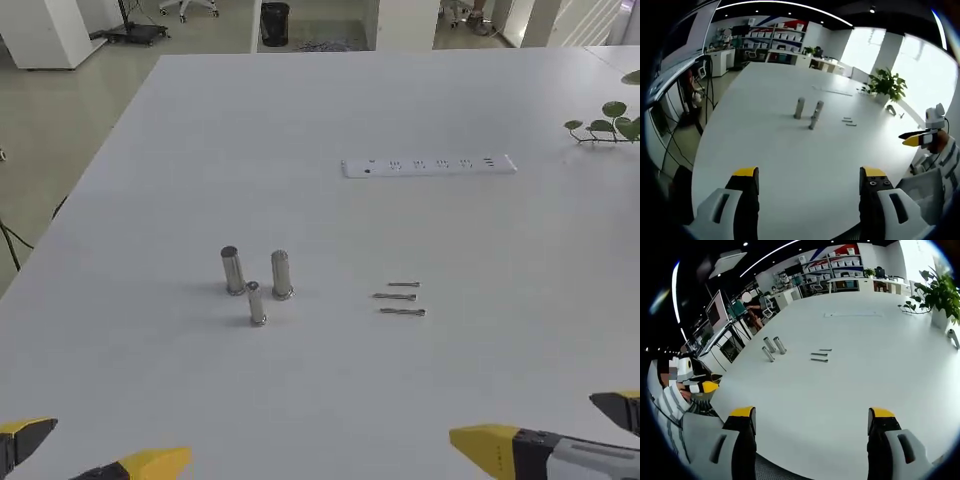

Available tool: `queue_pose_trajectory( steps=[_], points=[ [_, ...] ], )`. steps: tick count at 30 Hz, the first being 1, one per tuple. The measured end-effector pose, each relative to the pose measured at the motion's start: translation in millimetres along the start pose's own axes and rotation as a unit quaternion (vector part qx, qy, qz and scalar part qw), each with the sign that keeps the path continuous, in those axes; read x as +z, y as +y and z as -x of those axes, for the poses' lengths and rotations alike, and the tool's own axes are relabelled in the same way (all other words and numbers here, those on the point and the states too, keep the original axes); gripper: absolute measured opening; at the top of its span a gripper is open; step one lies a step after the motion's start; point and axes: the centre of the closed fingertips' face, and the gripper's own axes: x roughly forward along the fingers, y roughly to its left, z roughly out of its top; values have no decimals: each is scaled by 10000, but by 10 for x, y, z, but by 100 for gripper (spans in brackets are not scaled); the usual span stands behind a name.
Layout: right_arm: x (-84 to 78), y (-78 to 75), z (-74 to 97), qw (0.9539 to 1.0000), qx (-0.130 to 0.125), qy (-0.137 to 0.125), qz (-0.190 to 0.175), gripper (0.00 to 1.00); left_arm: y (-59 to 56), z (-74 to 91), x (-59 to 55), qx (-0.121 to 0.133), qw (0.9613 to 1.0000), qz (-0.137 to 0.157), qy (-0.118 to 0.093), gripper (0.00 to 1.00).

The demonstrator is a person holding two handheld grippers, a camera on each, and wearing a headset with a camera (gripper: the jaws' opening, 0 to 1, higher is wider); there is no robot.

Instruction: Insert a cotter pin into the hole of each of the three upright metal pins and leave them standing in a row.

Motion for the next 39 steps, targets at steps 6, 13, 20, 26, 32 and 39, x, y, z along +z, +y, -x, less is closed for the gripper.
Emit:
queue_pose_trajectory(
  steps=[6,13,20,26,32,39],
  points=[
    [1,-16,30,10000,-53,-25,12,91,-2,10,21,-28,10000,-45,-9,80],
    [5,-26,55,9999,-103,-62,-29,91,8,-1,-33,-71,10000,-28,57,77],
    [0,-20,47,9999,-140,-60,-48,90,-7,-17,-14,-132,9999,-9,33,77],
    [4,-8,46,9998,-159,-70,-56,90,-14,-36,5,-220,9997,-95,50,77],
    [4,0,47,9998,-191,-78,-51,90,-24,-97,2,-317,9992,-199,113,75],
    [-18,6,52,9997,-214,-53,-66,90,0,-172,81,-369,9983,-418,149,72]
  ],
)
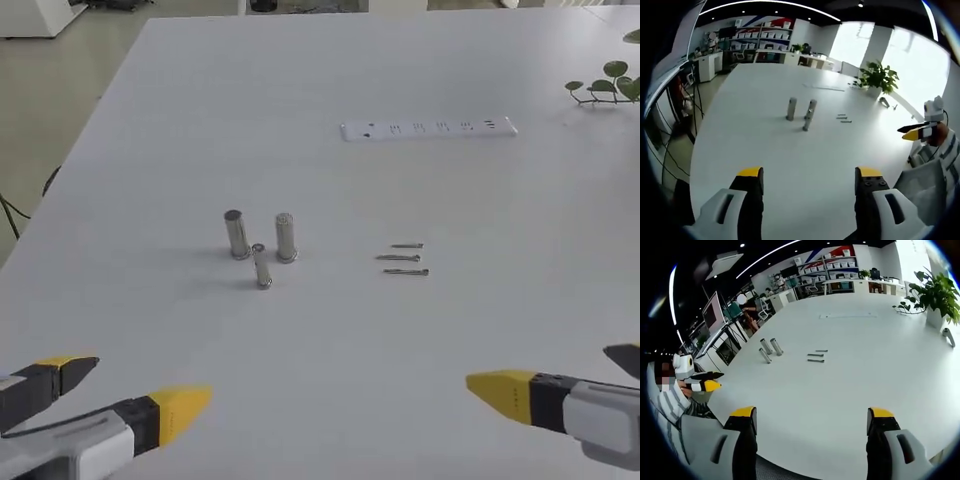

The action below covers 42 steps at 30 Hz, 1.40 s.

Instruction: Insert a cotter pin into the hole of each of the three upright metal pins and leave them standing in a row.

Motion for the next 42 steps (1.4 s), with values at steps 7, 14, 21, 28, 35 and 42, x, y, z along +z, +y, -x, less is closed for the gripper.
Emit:
queue_pose_trajectory(
  steps=[7,14,21,28,35,42],
  points=[
    [-2,-9,4,10000,-33,-4,-33,89,46,-79,128,-32,9999,-152,-49,71],
    [-1,-8,-3,10000,-41,14,-28,89,101,-176,228,-52,9995,-301,-49,68],
    [-7,-23,6,10000,-64,30,-44,89,105,-285,340,-138,9991,-401,-80,65],
    [7,-44,23,9999,-106,11,-54,89,51,-416,485,-285,9975,-637,-74,63],
    [21,-58,36,9999,-140,-22,-78,89,-37,-573,584,-512,9958,-763,-26,61],
    [19,-63,46,9999,-135,2,-81,89,-124,-740,745,-684,9923,-1035,-23,58]
  ],
)
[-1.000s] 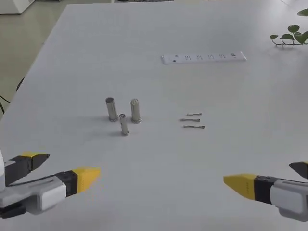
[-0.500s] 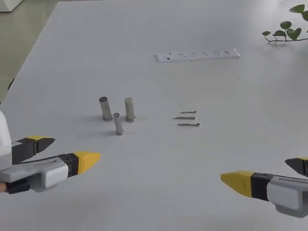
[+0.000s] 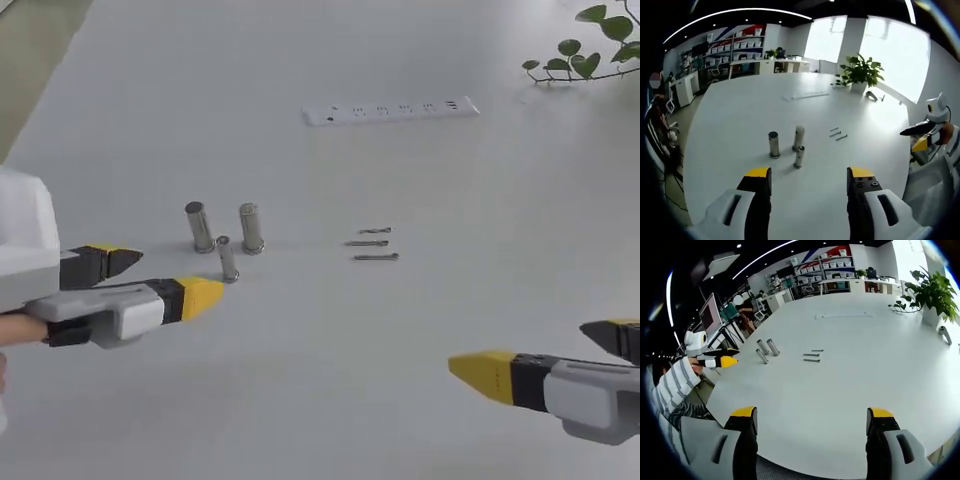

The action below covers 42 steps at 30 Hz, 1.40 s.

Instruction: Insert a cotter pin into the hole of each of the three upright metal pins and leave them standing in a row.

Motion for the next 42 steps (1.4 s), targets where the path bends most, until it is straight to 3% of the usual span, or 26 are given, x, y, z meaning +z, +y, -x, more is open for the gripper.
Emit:
queue_pose_trajectory(
  steps=[16,25,33,38,42],
  points=[
    [18,-10,4,10000,-53,-36,12,90,122,-311,107,-84,9984,-526,182,40],
    [10,13,4,10000,-6,-29,19,89,117,-501,-10,-191,9947,-868,508,25],
    [-31,0,3,10000,-27,6,-18,89,187,-683,-122,-164,9921,-991,748,28],
    [-37,-8,-2,10000,-49,4,-57,89,273,-783,-159,-14,9910,-1060,813,28],
    [-52,-35,-5,9999,-97,14,-105,89,253,-831,-165,-57,9911,-1063,802,26]
  ],
)
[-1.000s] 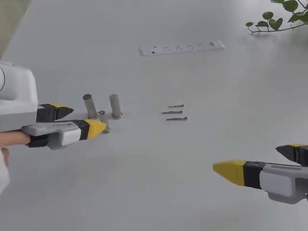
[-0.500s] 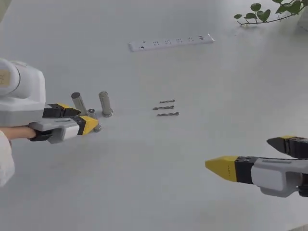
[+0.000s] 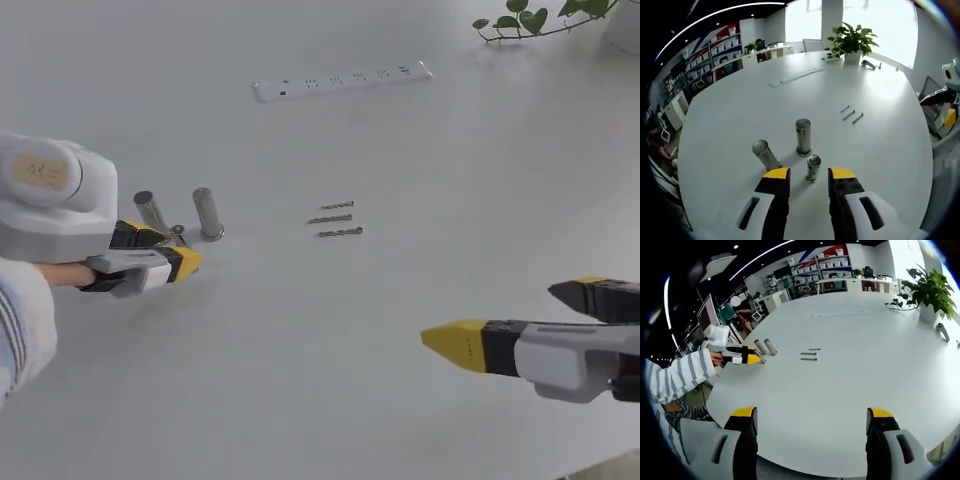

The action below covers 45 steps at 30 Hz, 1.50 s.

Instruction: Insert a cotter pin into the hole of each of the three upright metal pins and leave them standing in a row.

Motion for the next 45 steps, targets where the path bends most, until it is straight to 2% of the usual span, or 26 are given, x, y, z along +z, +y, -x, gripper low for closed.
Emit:
queue_pose_trajectory(
  steps=[4,7,10,15,16,24,29,32,35,37,41,45],
  points=[
    [-15,-8,2,10000,-9,18,-16,89,-2,-23,14,14,10000,-2,-22,21],
    [-22,3,-5,10000,36,30,-5,88,-22,-32,86,-55,9993,280,-223,13],
    [-22,19,-14,10000,71,33,1,88,-31,-37,105,-46,9995,199,-242,6],
    [-12,54,-24,9999,138,35,48,87,-54,-34,105,-49,9996,80,-251,6],
    [-7,61,-25,9999,157,21,66,87,-72,-25,90,-93,9997,-46,-212,6],
    [13,100,-7,9997,194,-39,124,87,-79,-29,88,-6,9995,-256,-164,6],
    [20,101,14,9998,171,-62,130,88,-91,-21,70,19,9999,56,-93,5],
    [38,114,34,9997,181,-89,155,88,-125,6,75,-23,9999,121,-116,5],
    [53,121,50,9996,178,-114,169,88,-134,41,119,9,9998,30,-185,5],
    [61,125,61,9996,169,-138,176,88,-155,72,160,57,9996,-139,-220,5],
    [62,120,81,9996,139,-135,208,87,-202,118,181,62,9997,-53,-245,5],
    [93,103,111,9996,111,-200,190,87,-293,151,209,0,9994,-183,-277,5]
  ],
)
